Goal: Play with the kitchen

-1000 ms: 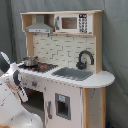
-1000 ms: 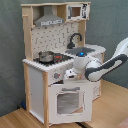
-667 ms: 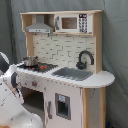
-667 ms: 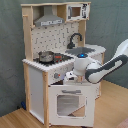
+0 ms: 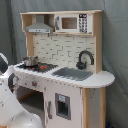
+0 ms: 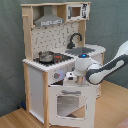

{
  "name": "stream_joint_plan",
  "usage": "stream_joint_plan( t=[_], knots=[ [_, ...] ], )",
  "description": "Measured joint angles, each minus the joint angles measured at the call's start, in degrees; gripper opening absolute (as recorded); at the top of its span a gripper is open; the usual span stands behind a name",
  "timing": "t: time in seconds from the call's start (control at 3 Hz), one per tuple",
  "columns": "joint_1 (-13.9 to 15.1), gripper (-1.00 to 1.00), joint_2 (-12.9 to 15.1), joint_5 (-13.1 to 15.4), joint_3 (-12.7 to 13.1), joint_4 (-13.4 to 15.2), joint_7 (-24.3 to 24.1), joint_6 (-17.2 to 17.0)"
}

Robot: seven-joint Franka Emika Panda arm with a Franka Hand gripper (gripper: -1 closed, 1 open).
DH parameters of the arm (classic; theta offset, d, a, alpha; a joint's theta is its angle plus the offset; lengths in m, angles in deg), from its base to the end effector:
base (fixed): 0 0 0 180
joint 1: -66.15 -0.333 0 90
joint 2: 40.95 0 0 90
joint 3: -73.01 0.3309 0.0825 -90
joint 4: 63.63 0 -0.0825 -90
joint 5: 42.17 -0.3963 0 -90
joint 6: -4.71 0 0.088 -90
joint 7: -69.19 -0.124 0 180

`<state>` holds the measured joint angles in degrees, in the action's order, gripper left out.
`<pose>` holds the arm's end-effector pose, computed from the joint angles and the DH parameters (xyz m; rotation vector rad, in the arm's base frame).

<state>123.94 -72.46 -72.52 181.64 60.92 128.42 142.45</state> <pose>0.3475 0.4582 0.2975 2.0674 2.1493 0.1870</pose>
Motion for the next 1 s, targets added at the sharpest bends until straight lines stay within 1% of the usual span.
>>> stream_joint_plan(
  t=[0.33, 0.67, 1.0],
  knots=[
    [-2.3, -1.0, 0.0, 0.0, -0.1, 0.5, -5.5, 0.0],
    [-4.9, -1.0, 0.0, 0.0, -0.9, 1.5, -11.1, -0.2],
    [-7.8, -1.0, 0.0, 0.0, -3.0, 2.8, -15.5, -0.4]
  ],
)
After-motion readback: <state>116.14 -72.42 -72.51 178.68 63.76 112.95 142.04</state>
